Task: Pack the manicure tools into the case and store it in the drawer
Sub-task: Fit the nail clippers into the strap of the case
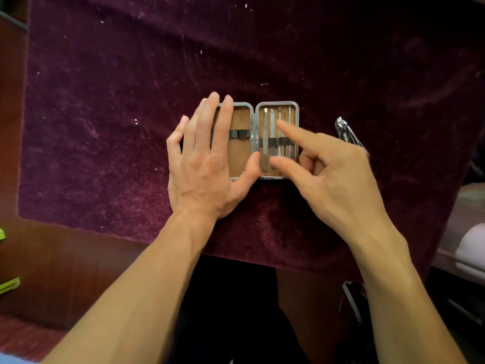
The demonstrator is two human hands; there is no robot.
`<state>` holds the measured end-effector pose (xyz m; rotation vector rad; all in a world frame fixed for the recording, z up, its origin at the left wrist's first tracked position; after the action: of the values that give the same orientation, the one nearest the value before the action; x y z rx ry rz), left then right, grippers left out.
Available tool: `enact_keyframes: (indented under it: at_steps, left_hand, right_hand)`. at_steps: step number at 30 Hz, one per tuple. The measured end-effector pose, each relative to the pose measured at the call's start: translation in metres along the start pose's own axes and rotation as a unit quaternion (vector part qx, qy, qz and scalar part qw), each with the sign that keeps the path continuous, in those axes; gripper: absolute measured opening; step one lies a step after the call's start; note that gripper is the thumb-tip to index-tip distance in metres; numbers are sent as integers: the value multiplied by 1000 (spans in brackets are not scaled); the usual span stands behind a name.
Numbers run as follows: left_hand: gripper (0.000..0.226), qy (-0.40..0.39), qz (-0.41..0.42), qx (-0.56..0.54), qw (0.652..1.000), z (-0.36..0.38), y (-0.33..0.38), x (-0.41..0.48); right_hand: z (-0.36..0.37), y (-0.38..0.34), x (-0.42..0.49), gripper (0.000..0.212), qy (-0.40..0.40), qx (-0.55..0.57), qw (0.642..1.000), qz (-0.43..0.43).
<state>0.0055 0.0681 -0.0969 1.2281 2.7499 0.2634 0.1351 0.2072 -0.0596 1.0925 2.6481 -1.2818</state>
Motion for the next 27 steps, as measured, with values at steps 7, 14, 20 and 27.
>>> enact_keyframes:
  at_steps: [7, 14, 20, 27]
  left_hand:
    - [82, -3, -1, -5, 1000, -2, 1, 0]
    - [83, -17, -4, -11, 1000, -3, 1, 0]
    - [83, -17, -2, -17, 1000, -4, 1, 0]
    - [81, -10, 7, -23, 1000, -3, 0, -1]
  right_hand:
    - [-34, 45, -40, 44, 204, 30, 962, 176]
    - [-25, 54, -43, 22, 229, 54, 950, 206]
    - [-25, 65, -38, 11, 234, 107, 942, 216]
    - [-20, 47, -57, 8, 248, 73, 951, 170]
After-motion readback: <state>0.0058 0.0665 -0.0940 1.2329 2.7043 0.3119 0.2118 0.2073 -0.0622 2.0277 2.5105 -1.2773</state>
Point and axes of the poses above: each hand's wrist, its own x-axis towards the middle knuckle, its own z-axis out of the palm, y = z × x, the point moved 5 cm from there along x, towards the middle knuckle, and after that the axes turned 3 degrees about -y, right-handed, at the moved point
